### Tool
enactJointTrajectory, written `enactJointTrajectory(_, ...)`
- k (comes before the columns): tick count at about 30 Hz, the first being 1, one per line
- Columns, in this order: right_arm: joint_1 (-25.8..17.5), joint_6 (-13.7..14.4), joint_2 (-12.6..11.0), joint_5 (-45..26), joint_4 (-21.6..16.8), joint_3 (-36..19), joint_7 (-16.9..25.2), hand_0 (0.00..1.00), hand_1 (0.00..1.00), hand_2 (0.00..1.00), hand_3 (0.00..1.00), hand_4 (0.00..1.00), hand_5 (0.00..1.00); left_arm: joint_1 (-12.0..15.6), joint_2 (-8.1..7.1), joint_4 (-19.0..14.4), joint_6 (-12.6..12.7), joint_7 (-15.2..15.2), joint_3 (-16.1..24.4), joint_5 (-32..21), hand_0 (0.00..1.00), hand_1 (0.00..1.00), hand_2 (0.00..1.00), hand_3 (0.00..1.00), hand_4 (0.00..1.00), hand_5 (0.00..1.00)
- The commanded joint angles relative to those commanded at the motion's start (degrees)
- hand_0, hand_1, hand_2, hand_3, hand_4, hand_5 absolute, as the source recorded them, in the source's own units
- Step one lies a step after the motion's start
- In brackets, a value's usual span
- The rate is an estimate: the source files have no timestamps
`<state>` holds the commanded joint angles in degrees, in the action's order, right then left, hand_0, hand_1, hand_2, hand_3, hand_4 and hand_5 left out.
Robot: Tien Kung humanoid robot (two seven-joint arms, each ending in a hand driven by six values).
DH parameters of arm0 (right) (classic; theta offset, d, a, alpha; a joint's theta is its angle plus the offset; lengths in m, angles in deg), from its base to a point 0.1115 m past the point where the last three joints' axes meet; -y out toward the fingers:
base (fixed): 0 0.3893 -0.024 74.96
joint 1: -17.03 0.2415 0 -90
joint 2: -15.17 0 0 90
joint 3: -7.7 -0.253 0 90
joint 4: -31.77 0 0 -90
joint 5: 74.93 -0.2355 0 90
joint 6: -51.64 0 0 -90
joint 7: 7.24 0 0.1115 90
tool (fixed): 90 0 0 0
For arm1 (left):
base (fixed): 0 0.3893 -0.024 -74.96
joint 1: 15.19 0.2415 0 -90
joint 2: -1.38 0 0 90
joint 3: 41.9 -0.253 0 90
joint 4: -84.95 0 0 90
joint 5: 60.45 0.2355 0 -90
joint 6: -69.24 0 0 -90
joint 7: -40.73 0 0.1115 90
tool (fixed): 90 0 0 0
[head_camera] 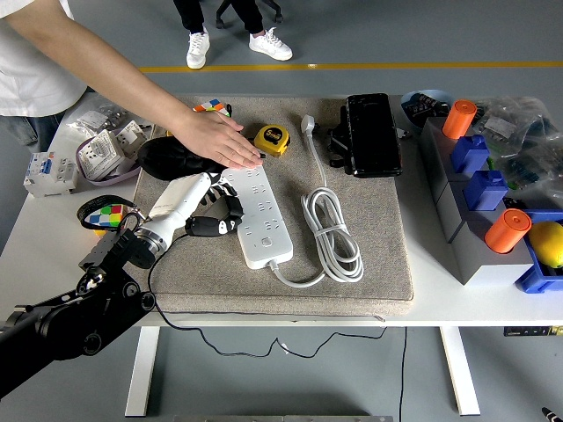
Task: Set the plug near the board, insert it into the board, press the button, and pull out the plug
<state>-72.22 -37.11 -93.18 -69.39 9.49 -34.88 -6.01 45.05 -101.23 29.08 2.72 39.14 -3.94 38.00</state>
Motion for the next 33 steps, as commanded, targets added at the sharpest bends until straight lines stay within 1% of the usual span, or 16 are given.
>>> enactJointTrajectory(4, 0.05, 0.00, 0.03, 0.03, -0.04, -0.05, 0.03, 0.620, 0.677, 0.681, 0.571, 0.850, 0.502, -0.01, 0.02, -0.05, -0.27, -0.03, 0.21, -0.24, 0.483, 0.560, 0.601, 0.594, 0.809, 0.002)
enactJointTrajectory(5, 0.06, 0.00, 0.04, 0.06, -0.07, -0.08, 0.04, 0.619, 0.677, 0.682, 0.571, 0.850, 0.500, -0.03, 0.01, -0.05, -0.29, -0.05, 0.23, -0.40, 0.530, 0.636, 0.658, 0.633, 0.922, 0.009)
enactJointTrajectory(10, 0.07, -0.02, 0.05, 0.05, -0.08, -0.05, 0.06, 0.619, 0.677, 0.682, 0.571, 0.850, 0.500, 0.06, -0.01, -0.06, -0.44, -0.12, 0.51, -0.75, 0.530, 0.636, 0.658, 0.633, 0.922, 0.009)
enactJointTrajectory(11, 0.06, -0.02, 0.05, 0.05, -0.08, -0.05, 0.06, 0.619, 0.676, 0.682, 0.571, 0.850, 0.499, 0.08, -0.02, -0.09, -0.46, -0.14, 0.55, -0.81, 0.568, 0.676, 0.731, 0.728, 0.994, 0.078)
enactJointTrajectory(16, -0.03, -0.04, 0.03, 0.00, -0.04, -0.01, 0.06, 0.619, 0.676, 0.682, 0.571, 0.850, 0.499, 0.29, -0.10, -0.56, -0.20, -0.74, 0.97, -1.30, 0.568, 0.676, 0.731, 0.728, 0.994, 0.078)
enactJointTrajectory(17, 0.01, -0.06, 0.01, 0.01, -0.07, 0.00, 0.06, 0.618, 0.676, 0.682, 0.571, 0.850, 0.499, 0.34, -0.14, -0.81, -0.09, -1.15, 1.18, -1.82, 0.575, 0.684, 0.761, 0.751, 0.998, 0.149)
enactJointTrajectory(19, 0.03, -0.06, 0.06, 0.01, -0.05, -0.08, 0.08, 0.618, 0.676, 0.682, 0.571, 0.850, 0.499, 0.54, -0.27, -1.48, 0.14, -1.68, 1.50, -2.34, 0.575, 0.684, 0.761, 0.751, 0.998, 0.149)
enactJointTrajectory(21, 0.04, -0.07, 0.07, 0.02, -0.07, -0.12, 0.10, 0.618, 0.676, 0.682, 0.571, 0.850, 0.499, 0.82, -0.42, -2.17, 0.65, -2.60, 1.82, -3.32, 0.575, 0.684, 0.761, 0.751, 0.998, 0.149)
enactJointTrajectory(22, 0.06, -0.07, 0.07, 0.03, -0.05, -0.10, 0.09, 0.618, 0.676, 0.682, 0.571, 0.850, 0.499, 1.29, -0.64, -2.99, 1.46, -3.87, 2.25, -4.55, 0.575, 0.684, 0.761, 0.751, 0.998, 0.149)
enactJointTrajectory(23, 0.06, -0.07, 0.07, 0.05, -0.06, -0.16, 0.11, 0.616, 0.675, 0.681, 0.572, 0.850, 0.498, 1.83, -0.90, -3.89, 2.44, -5.56, 2.62, -6.18, 0.576, 0.687, 0.745, 0.732, 0.998, 0.452)
enactJointTrajectory(26, 0.00, -0.10, 0.05, 0.07, -0.01, -0.19, 0.10, 0.616, 0.675, 0.681, 0.572, 0.850, 0.498, 3.72, -1.85, -6.59, 5.16, -10.18, 3.38, -9.71, 0.576, 0.687, 0.745, 0.732, 0.998, 0.452)
enactJointTrajectory(28, -0.06, -0.13, 0.03, 0.04, 0.04, -0.21, 0.13, 0.616, 0.675, 0.681, 0.572, 0.850, 0.498, 5.15, -2.59, -8.42, 6.45, -12.57, 3.74, -10.85, 0.576, 0.687, 0.745, 0.732, 0.998, 0.452)
enactJointTrajectory(29, -0.09, -0.15, 0.03, 0.06, 0.05, -0.22, 0.14, 0.617, 0.677, 0.681, 0.572, 0.850, 0.497, 6.10, -3.06, -9.40, 6.90, -13.34, 4.03, -10.82, 0.616, 0.704, 0.738, 0.710, 0.931, 0.534)
enactJointTrajectory(31, -0.17, -0.18, 0.05, 0.08, 0.05, -0.34, 0.20, 0.617, 0.677, 0.681, 0.572, 0.850, 0.497, 7.82, -3.90, -10.75, 7.17, -14.00, 4.58, -10.40, 0.616, 0.704, 0.738, 0.710, 0.931, 0.534)
enactJointTrajectory(33, -0.26, -0.21, 0.08, 0.09, 0.08, -0.38, 0.26, 0.617, 0.677, 0.681, 0.572, 0.850, 0.497, 9.20, -4.56, -11.24, 6.87, -13.92, 5.03, -9.56, 0.616, 0.704, 0.738, 0.710, 0.931, 0.534)
